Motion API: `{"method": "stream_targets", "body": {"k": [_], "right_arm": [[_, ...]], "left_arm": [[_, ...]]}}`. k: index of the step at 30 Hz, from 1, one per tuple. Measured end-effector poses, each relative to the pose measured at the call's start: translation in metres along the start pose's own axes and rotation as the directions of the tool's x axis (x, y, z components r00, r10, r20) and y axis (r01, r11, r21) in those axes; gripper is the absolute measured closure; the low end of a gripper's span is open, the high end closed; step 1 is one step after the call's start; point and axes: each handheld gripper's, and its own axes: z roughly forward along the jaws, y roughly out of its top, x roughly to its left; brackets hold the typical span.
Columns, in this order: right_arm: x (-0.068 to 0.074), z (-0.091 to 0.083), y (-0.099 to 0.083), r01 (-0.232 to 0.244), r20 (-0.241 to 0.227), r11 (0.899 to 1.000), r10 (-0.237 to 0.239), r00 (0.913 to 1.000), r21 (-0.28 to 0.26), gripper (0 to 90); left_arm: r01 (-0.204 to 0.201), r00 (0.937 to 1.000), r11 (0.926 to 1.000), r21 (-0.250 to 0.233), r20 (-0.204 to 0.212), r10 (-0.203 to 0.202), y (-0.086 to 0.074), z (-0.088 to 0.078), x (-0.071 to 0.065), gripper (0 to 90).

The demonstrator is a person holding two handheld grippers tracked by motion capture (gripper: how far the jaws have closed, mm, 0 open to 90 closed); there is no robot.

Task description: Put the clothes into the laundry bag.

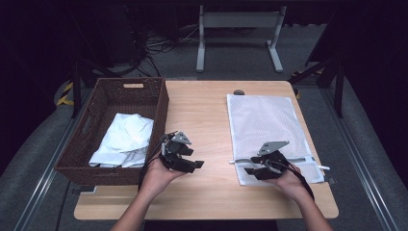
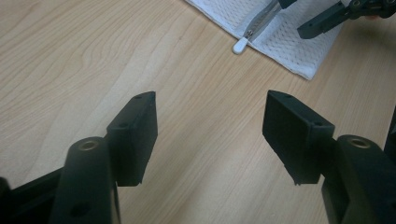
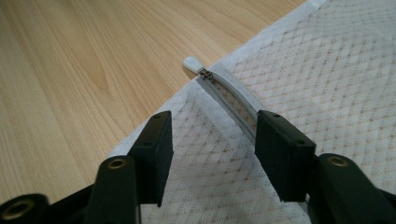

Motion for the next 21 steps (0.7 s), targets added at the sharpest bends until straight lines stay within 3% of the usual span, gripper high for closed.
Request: {"method": "stream_targets", "body": {"k": [3, 6, 14, 21], "right_arm": [[0.002, 0.001, -0.001, -0.026, -0.012, 1.000, 0.026, 0.9996, -0.011, 38.1], [0.004, 0.003, -0.002, -0.024, -0.014, 1.000, 0.024, 0.9996, -0.002, 33.4], [0.006, 0.006, 0.000, -0.051, -0.019, 0.999, 0.051, 0.9985, -0.007, 26.7], [0.012, 0.007, -0.002, -0.034, -0.012, 0.999, 0.034, 0.9993, 0.003, 23.1]], "left_arm": [[0.012, 0.9999, 0.9999, -0.008, -0.004, -0.012, 0.004, -0.008, 0.000, 32.0], [0.014, 0.9999, 0.9999, -0.009, -0.006, -0.014, 0.006, -0.012, 0.000, 29.4], [0.027, 0.9992, 0.9989, -0.037, -0.030, -0.028, 0.014, -0.036, 0.006, 25.8], [0.032, 0.9981, 0.9978, -0.059, -0.051, -0.035, 0.018, -0.055, 0.018, 25.1]]}}
